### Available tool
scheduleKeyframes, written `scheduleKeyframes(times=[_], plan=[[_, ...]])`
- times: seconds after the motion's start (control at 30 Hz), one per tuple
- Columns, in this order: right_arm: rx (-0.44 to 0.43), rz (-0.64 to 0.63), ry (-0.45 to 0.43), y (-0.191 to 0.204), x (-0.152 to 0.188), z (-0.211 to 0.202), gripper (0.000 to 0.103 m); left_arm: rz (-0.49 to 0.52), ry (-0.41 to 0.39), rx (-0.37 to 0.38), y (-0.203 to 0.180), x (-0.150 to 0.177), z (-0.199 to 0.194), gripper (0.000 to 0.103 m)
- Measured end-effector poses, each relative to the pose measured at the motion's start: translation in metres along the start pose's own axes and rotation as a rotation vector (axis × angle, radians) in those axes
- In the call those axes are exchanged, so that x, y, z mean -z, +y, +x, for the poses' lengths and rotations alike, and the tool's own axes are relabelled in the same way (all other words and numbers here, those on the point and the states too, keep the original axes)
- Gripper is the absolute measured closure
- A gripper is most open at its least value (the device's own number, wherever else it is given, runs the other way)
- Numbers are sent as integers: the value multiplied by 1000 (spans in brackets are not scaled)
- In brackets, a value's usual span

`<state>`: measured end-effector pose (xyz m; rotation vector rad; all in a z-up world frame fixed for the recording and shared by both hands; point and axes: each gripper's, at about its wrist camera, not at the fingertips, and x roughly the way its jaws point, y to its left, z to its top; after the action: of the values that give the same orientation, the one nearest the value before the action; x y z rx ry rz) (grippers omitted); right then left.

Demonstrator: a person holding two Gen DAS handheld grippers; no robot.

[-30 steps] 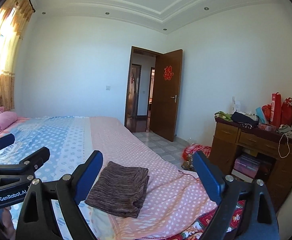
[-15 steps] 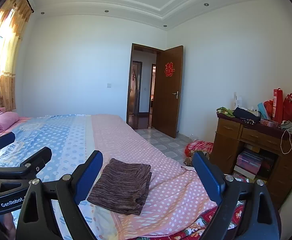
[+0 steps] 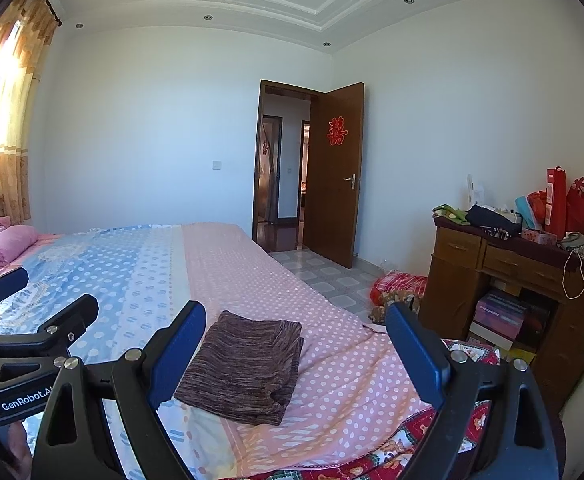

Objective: Fold small clothes

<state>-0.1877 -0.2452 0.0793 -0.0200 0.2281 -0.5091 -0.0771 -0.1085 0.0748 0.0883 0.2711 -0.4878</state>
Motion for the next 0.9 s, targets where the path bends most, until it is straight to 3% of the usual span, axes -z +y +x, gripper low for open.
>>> scheduleKeyframes(times=[0.9], plan=[[-3, 16, 19, -6, 2, 5, 11, 10, 13, -8, 6, 3, 6, 0]])
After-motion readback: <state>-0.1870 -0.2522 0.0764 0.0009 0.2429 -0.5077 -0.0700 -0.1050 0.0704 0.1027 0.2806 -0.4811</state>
